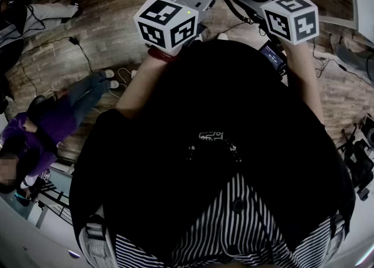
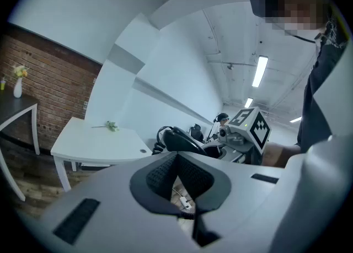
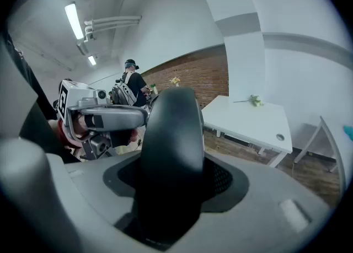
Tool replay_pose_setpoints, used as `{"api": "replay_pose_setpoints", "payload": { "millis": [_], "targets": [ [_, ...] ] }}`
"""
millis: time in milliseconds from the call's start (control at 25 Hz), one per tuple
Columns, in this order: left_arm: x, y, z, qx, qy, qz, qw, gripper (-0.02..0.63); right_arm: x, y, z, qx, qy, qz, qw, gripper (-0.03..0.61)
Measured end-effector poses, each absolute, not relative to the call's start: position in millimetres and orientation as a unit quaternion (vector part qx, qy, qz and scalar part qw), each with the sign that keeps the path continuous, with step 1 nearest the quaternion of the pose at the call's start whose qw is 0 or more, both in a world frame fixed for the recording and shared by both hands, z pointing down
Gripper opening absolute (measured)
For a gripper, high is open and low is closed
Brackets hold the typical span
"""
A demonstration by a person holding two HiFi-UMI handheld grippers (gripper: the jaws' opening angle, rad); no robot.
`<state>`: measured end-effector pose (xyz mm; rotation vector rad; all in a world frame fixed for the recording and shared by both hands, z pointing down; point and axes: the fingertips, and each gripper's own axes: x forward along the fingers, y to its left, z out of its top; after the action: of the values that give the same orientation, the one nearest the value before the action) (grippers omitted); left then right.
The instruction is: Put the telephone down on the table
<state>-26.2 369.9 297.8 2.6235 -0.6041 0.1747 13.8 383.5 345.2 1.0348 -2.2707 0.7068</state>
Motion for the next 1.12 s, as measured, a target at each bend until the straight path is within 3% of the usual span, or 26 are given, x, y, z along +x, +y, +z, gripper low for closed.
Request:
{"api": "replay_pose_setpoints", "payload": {
  "millis": [1120],
  "targets": [
    [-14, 377, 302, 0.944, -0.239, 0.073, 0.213, 0.002, 24, 387, 344, 0.359, -0.859, 0.266, 0.248, 0.278]
  ]
}}
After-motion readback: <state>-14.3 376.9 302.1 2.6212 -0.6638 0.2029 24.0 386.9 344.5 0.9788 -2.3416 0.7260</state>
